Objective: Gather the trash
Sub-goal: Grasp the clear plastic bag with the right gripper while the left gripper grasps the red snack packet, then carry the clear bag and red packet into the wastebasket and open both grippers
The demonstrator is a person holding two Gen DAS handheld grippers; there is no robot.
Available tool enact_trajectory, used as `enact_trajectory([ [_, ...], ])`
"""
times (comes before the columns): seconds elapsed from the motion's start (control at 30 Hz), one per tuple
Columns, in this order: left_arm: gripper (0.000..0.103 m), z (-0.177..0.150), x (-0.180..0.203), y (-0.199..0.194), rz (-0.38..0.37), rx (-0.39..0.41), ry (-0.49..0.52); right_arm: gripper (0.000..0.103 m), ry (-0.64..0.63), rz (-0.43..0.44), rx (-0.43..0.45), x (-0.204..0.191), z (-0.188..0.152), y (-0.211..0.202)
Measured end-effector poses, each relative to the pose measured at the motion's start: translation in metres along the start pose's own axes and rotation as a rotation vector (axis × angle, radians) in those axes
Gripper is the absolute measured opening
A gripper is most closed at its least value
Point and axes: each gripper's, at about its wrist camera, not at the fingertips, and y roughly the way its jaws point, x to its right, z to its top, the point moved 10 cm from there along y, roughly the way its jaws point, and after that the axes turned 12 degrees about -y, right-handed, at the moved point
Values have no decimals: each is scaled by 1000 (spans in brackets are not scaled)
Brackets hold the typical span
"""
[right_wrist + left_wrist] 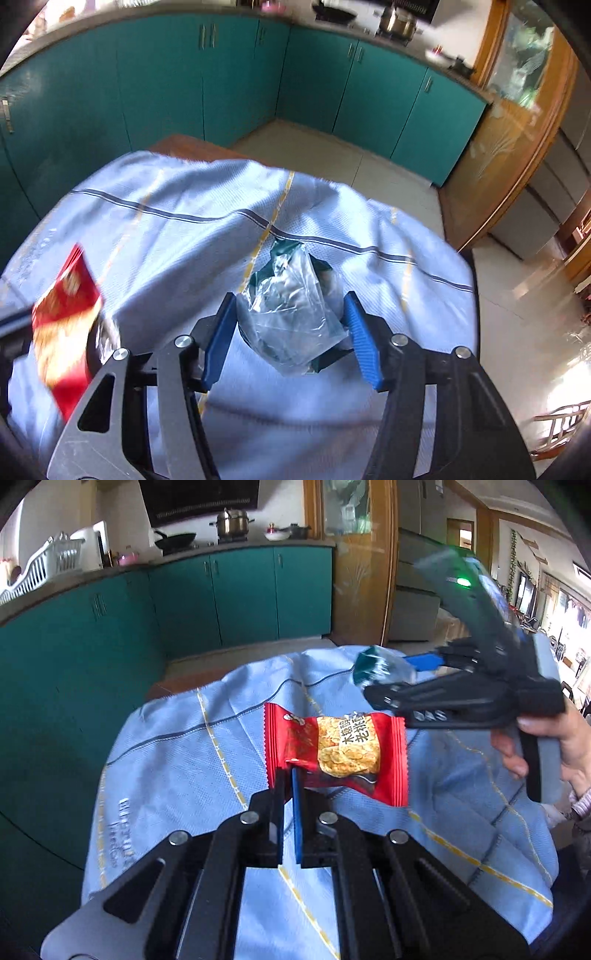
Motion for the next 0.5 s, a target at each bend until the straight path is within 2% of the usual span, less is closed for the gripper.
enact_trajectory([
  [0.17, 5, -6, 9, -31, 3, 36, 12, 58, 12, -31, 35, -1, -23, -53],
  [0.27, 5, -12, 15, -47, -14, 44, -3, 58, 61, -9, 47, 2, -43, -80],
  [0.5, 5, -42, 42, -53, -39, 3, 26, 58, 115, -11, 8, -12, -93, -102],
])
